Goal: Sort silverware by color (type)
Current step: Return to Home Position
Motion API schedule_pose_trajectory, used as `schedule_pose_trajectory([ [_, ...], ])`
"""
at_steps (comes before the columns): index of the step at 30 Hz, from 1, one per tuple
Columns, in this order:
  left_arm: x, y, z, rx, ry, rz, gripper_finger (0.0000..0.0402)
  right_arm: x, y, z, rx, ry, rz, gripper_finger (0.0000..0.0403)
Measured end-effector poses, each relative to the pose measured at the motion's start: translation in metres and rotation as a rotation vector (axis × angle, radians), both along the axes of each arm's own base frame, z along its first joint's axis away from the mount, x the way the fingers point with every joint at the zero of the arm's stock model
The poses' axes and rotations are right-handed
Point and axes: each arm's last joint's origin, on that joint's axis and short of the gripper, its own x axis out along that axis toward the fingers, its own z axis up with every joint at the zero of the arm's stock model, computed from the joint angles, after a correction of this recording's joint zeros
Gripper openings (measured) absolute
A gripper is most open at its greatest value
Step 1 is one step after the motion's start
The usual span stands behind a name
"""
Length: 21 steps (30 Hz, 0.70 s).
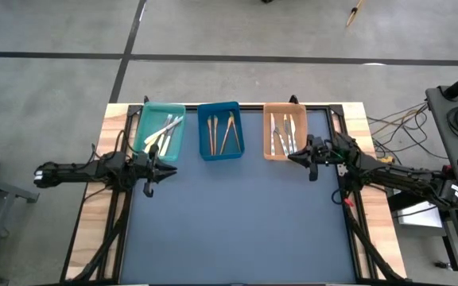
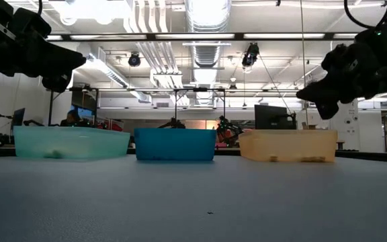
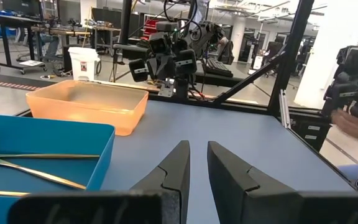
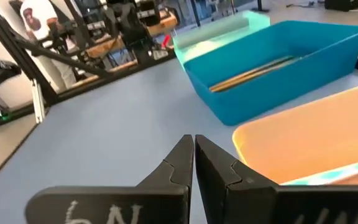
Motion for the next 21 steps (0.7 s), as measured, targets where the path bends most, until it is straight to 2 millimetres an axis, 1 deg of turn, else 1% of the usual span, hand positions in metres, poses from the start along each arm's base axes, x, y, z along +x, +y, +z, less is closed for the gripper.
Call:
schedule_pose_trajectory([
  [4, 0.0, 0.0, 0.0, 0.0, 0.0, 0.0, 0.0039, 0.0, 0.0, -0.002, 0.022, 0.022, -0.006, 0.0009],
  [5, 0.0, 0.0, 0.0, 0.0, 0.0, 0.0, 0.0039, 0.001, 0.002, -0.002, 0.054, 0.021, -0.029, 0.0009],
  [6, 0.0, 0.0, 0.0, 0.0, 0.0, 0.0, 0.0039, 0.002, 0.005, -0.001, 0.086, 0.012, -0.065, 0.0009],
  [7, 0.0, 0.0, 0.0, 0.0, 0.0, 0.0, 0.0039, 0.003, 0.009, 0.0, 0.079, 0.007, -0.113, 0.0009],
  [9, 0.0, 0.0, 0.0, 0.0, 0.0, 0.001, 0.0039, 0.003, 0.016, 0.003, 0.026, 0.0, -0.246, 0.0009],
  [11, 0.0, 0.0, 0.0, 0.0, -0.001, 0.002, 0.0039, -0.001, 0.021, 0.003, -0.022, 0.015, -0.329, 0.0009],
  [17, 0.0, 0.0, 0.0, 0.0, 0.001, 0.002, 0.0039, -0.015, 0.032, 0.016, -0.172, -0.107, -0.297, 0.0009],
  [21, 0.0, 0.0, 0.0, 0.0, 0.003, 0.002, 0.0039, -0.021, 0.036, 0.019, -0.228, -0.139, -0.283, 0.0009],
])
